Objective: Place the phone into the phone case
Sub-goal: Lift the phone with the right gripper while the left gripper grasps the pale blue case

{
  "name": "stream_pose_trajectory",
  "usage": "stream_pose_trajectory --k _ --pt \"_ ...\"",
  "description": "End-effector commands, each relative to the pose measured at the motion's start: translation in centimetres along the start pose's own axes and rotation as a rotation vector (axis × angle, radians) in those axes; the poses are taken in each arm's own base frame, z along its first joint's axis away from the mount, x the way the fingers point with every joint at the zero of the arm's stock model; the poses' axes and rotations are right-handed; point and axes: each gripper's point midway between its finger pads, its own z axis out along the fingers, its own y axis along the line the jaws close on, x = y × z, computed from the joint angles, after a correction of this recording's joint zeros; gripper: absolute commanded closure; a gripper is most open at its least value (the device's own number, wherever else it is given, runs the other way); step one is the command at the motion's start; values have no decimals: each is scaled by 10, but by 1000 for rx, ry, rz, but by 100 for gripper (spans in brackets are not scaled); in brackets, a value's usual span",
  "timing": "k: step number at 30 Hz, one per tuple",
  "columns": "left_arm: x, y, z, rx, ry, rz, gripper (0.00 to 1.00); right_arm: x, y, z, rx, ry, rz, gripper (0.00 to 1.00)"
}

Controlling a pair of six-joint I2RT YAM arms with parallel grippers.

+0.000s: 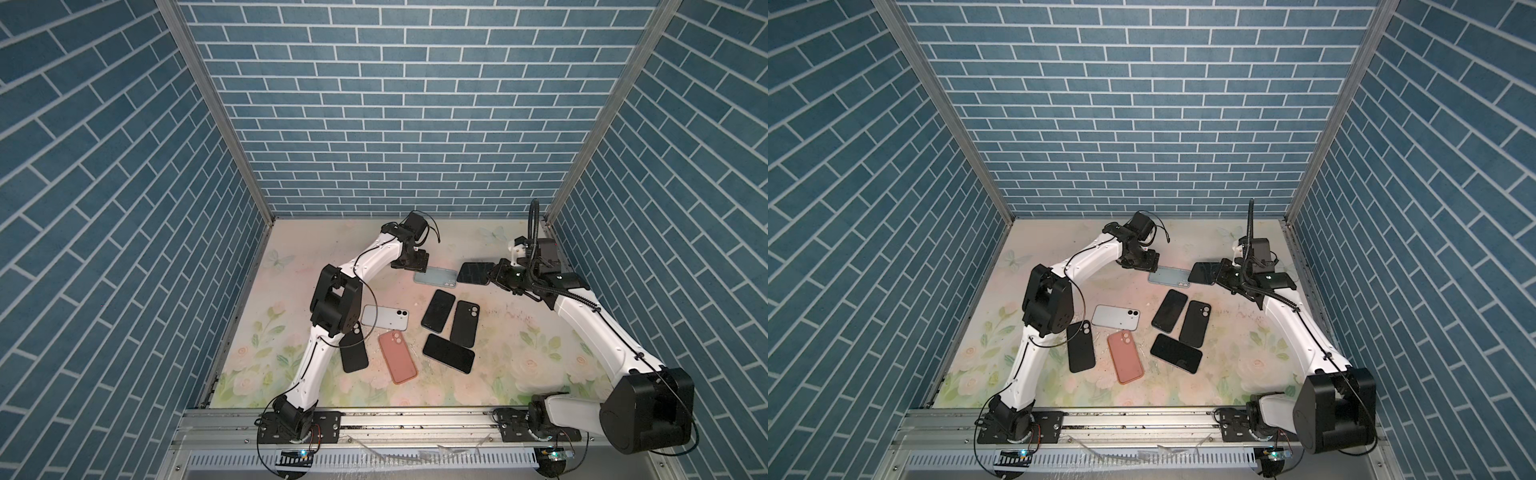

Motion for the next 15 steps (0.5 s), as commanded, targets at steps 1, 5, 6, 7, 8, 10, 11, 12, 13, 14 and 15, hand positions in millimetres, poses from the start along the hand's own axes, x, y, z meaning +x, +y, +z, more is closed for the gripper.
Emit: stream_pose_trajectory --k 1,5,6,7,8,10,11,12,13,14,15 --pt "-1 17 7 -91 20 -11 28 -6 6 -10 -22 -42 -49 100" --pt "-3 18 24 -109 29 -13 31 -4 9 -10 -40 -42 -51 100" --pt "-4 19 28 -114 28 -14 33 -4 9 -10 -44 -42 -52 100" --pt "-4 19 30 -118 28 -13 34 -4 9 -11 -45 -42 -53 100" --pt "-4 20 33 -122 29 -14 35 -5 10 -11 -47 -43 -55 100" --pt "-2 21 39 -131 35 -8 38 -5 10 -11 -47 -47 -58 100" --pt "-2 22 42 -134 36 -5 40 -5 10 -11 -46 -47 -59 100" --pt "-1 22 44 -135 40 -2 42 -5 10 -11 -46 -47 -60 100" --pt "0 22 47 -137 41 -1 44 -5 9 -12 -45 -47 -59 100" --pt "0 23 49 -136 42 -1 46 -5 10 -12 -45 -48 -61 100" --pt "0 22 50 -137 42 0 48 -6 9 -12 -44 -50 -61 100"
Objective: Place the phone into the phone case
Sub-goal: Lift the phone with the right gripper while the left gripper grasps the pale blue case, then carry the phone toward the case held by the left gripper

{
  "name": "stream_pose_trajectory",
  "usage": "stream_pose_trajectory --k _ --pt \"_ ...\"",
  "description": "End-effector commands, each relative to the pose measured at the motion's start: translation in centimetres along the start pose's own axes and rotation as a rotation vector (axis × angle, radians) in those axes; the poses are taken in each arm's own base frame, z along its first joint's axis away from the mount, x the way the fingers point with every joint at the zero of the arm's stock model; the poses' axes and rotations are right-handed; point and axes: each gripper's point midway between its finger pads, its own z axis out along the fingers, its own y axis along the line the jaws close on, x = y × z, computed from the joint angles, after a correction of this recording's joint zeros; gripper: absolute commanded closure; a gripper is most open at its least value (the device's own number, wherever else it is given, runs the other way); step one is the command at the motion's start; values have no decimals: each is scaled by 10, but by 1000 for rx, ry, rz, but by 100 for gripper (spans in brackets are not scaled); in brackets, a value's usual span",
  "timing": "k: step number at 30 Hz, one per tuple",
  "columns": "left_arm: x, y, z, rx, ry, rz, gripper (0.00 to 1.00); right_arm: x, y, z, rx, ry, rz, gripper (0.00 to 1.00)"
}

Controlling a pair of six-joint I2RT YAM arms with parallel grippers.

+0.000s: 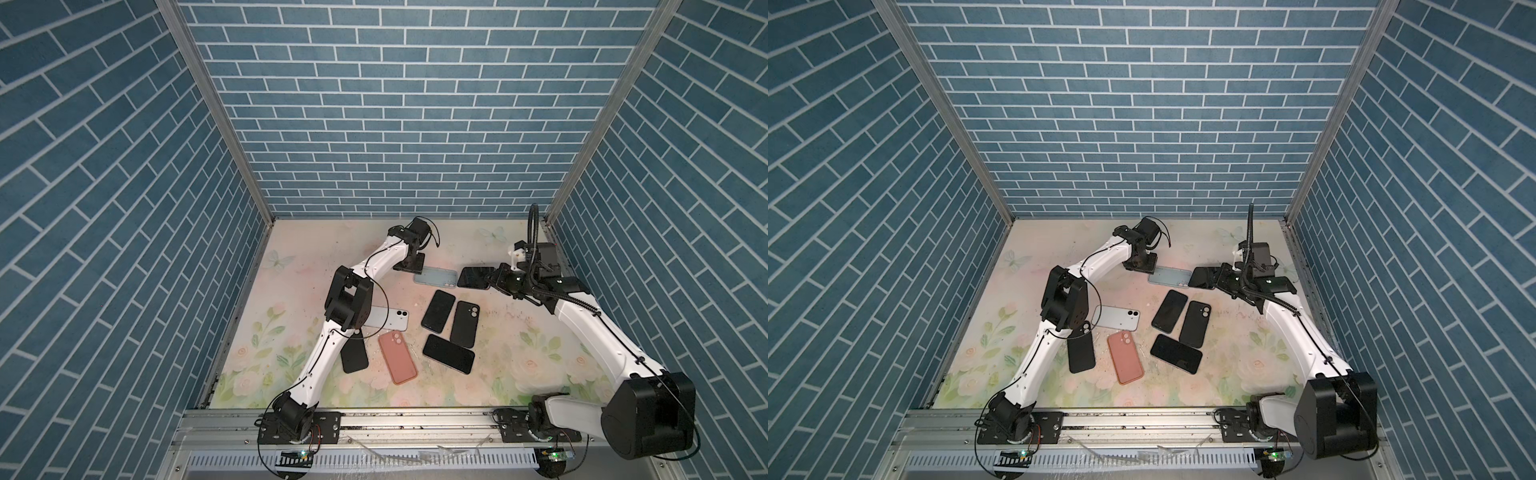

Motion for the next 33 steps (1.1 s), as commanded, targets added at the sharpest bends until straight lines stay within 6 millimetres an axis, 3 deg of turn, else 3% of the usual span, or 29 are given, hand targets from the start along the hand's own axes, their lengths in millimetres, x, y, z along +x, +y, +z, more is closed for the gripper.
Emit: stream_pose_trajectory --k 1,13,22,33 --pt "-1 1 5 -23 0 7 48 -11 12 -10 -43 -54 -57 100" --pt "-9 4 10 -31 -34 -15 69 -17 13 -12 -36 -61 -66 100" --pt "-6 60 10 -30 -15 -174 84 -15 18 -6 -68 -33 -67 100" --pt "2 116 -7 -63 -35 -269 92 -19 25 6 -111 -2 -33 100"
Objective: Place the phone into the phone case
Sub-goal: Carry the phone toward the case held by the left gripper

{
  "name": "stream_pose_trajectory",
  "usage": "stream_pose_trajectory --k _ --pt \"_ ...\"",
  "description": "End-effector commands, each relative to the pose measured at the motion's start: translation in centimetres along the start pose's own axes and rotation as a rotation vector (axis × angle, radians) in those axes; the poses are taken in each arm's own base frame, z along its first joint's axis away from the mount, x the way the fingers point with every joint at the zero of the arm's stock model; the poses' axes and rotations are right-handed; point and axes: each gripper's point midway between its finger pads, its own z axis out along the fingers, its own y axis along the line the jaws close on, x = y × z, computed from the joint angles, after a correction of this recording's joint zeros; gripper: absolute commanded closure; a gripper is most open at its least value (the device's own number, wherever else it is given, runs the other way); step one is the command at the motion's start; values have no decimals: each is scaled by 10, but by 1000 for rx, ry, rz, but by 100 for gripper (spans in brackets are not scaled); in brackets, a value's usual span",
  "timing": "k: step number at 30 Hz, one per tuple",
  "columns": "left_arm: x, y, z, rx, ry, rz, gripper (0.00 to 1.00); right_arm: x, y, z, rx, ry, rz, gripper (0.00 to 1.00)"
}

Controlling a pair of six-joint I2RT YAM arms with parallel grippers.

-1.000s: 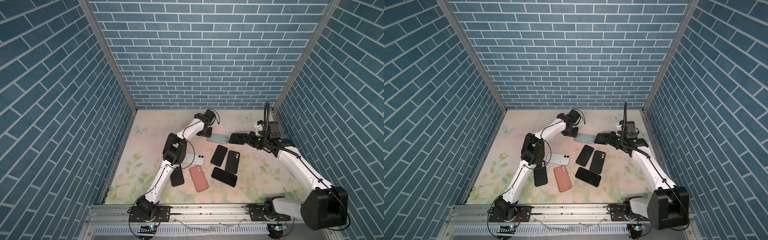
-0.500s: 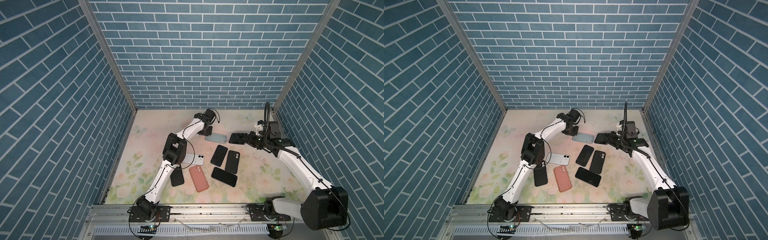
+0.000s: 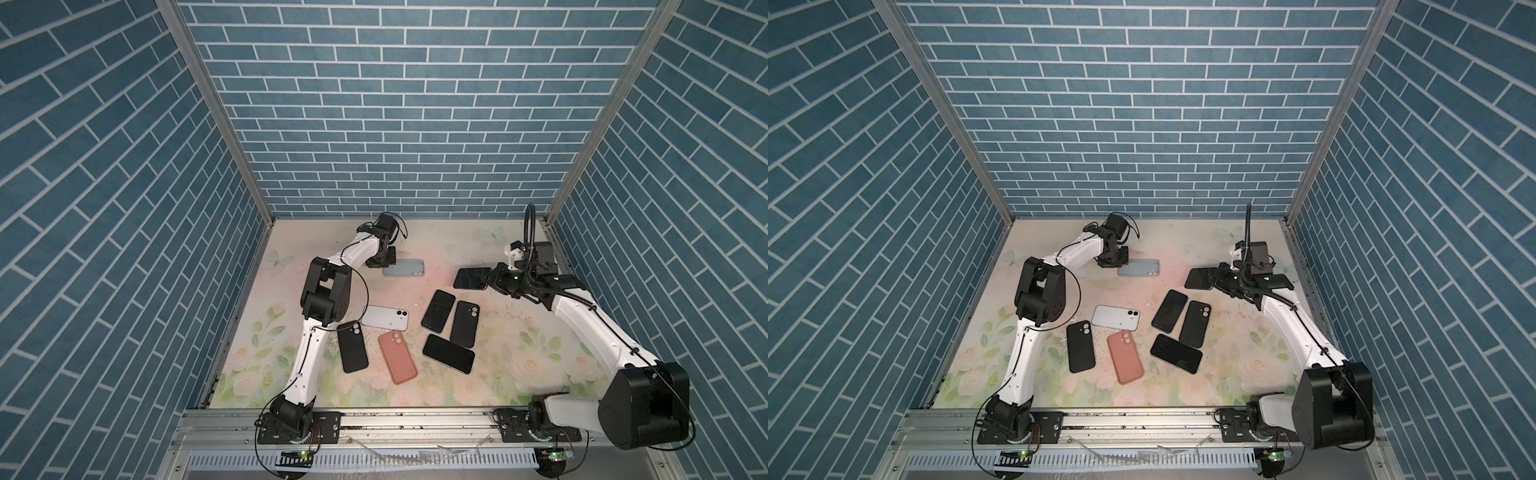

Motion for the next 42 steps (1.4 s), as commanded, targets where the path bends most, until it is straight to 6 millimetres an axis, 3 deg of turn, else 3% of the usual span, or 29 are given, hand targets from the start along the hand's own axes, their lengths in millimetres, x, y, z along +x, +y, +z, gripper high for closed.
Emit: stream_pose_trajectory --k 1,6,11,13,16,18,22,26,29,34,37,42 --pt "3 13 -6 -28 0 -12 92 -22 26 -7 -83 -51 -48 100" --pt "-1 13 -10 -7 -16 11 90 -25 34 -4 -124 -40 -45 100" --pt "-12 3 -29 65 -51 14 73 -29 47 -2 -170 -25 -61 100" --pt "-20 0 -45 104 -83 4 64 -31 54 0 -182 -15 -76 100" --pt "-34 -1 -77 160 -137 -15 42 -34 63 4 -186 2 -108 100" --pt "-43 6 -104 179 -178 -34 24 -37 68 7 -181 15 -127 100" --pt "-53 21 -151 231 -259 -76 1 -43 76 18 -184 36 -139 100" --pt "-49 34 -179 327 -291 -123 1 -45 91 32 -193 74 -157 100" --pt "-44 45 -184 424 -316 -191 0 -40 107 47 -208 130 -181 100" --pt "-31 60 -169 603 -359 -302 0 -32 138 74 -268 227 -202 100" --pt "-19 55 -153 680 -276 -317 1 -29 147 92 -295 268 -196 100" --pt "4 53 -110 667 -123 -365 0 -22 153 128 -332 346 -202 100"
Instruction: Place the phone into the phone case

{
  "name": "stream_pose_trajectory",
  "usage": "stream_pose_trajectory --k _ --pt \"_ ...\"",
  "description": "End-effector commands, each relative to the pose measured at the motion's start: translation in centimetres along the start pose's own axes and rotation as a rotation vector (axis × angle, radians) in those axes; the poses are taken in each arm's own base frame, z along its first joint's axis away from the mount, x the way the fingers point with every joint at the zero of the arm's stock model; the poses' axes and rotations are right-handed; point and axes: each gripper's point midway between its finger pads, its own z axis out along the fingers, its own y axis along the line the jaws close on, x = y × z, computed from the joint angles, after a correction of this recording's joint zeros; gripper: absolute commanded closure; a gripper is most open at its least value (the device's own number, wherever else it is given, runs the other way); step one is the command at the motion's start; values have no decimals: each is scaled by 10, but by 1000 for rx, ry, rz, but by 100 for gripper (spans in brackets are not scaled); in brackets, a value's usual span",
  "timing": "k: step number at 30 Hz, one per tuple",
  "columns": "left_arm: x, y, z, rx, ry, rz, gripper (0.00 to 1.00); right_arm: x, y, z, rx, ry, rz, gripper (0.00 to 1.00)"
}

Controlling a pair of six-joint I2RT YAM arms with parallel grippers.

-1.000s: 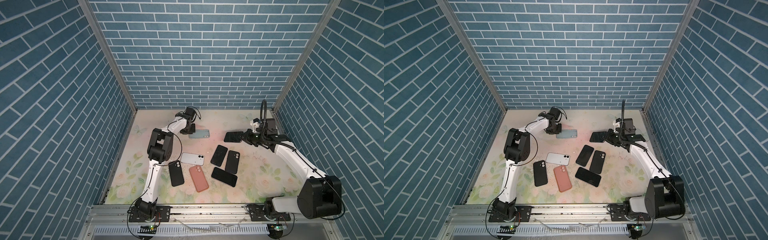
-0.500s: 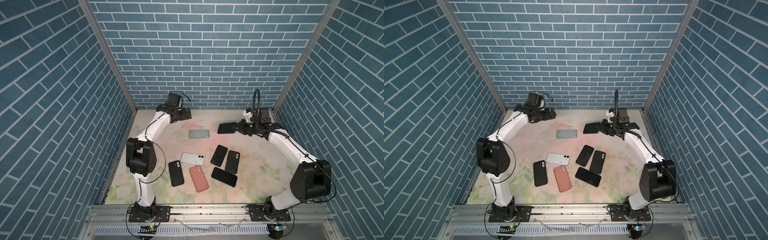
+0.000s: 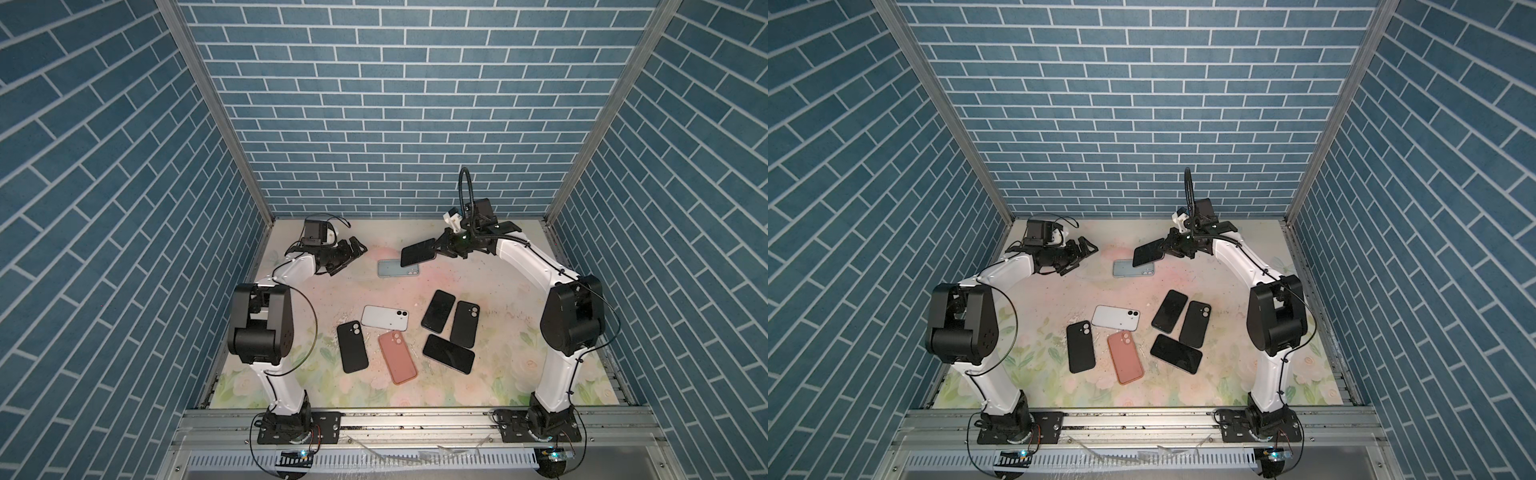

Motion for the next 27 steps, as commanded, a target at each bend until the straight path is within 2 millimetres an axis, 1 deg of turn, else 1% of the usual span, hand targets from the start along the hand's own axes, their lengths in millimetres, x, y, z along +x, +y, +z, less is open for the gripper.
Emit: stream_pose_trajectory --k 1,3,6,8,9,10,15,21,27 --pt "4 -9 14 86 39 -36 0 -3 10 17 -76 57 -39 100" --pt "6 -7 24 97 44 -45 0 -6 8 28 -92 78 -44 100" --pt "9 -5 37 80 62 -42 0 -10 4 38 -100 91 -43 100" --pt "12 -5 45 74 74 -36 0 -11 1 44 -101 99 -38 100" --pt "13 -4 49 70 79 -39 0 -12 3 44 -107 102 -39 100" --pt "14 -5 53 73 82 -36 1 -7 -9 56 -100 129 -15 100" --pt "18 -5 74 64 92 -28 0 -3 -23 74 -96 158 16 100" --pt "20 0 96 74 96 -57 0 -4 -32 90 -104 174 45 100" --pt "22 4 110 73 107 -76 0 5 -45 101 -96 210 78 100"
